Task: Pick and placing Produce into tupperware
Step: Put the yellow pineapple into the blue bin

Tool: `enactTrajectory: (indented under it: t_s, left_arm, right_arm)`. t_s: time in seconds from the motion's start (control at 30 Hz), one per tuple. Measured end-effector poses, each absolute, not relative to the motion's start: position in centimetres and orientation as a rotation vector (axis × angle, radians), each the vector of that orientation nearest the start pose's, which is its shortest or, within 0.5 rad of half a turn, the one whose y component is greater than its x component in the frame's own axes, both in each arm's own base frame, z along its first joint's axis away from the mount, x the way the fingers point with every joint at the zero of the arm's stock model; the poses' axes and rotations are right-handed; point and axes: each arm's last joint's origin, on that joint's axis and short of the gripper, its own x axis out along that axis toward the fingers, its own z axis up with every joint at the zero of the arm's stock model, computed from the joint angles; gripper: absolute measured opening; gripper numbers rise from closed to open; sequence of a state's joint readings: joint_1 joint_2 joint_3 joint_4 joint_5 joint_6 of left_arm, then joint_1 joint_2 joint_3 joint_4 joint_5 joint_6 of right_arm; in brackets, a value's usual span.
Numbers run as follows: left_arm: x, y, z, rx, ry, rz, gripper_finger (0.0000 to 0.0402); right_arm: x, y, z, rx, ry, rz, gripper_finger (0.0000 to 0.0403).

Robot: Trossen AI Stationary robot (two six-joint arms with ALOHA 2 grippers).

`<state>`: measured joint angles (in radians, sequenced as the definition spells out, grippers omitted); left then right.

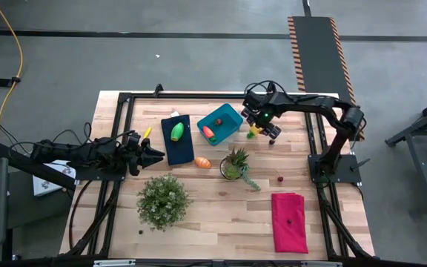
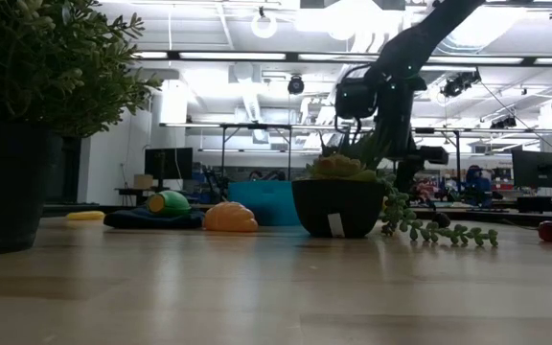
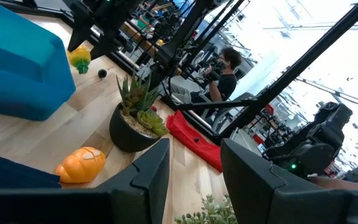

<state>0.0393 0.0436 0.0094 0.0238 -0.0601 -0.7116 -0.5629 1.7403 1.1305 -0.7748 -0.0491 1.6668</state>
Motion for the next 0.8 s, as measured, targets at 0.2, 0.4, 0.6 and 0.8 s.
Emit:
enactTrajectory:
  t_s: [0.2, 0.4, 0.6, 0.8]
  left_arm:
    - [10.0, 0.6, 16.6, -0.711, -0.026, 0.099, 0.0131]
    - [10.0, 0.6, 16.6, -0.711, -0.026, 0.098, 0.0131]
    - [10.0, 0.6, 16.6, -0.713, -0.027, 0.098, 0.0131]
    - [10.0, 0.6, 16.6, -0.722, -0.027, 0.098, 0.0131]
  right_arm:
    - [26.8, -16.7, 18.4, 1.746, 0.668, -1.481, 0.0211]
    - [26.5, -16.6, 19.5, 1.722, 0.634, -1.454, 0.0211]
    - [26.0, -16.5, 20.9, 1.693, 0.574, -1.441, 0.0211]
    - [25.5, -16.2, 22.5, 1.659, 0.532, -1.401, 0.0211]
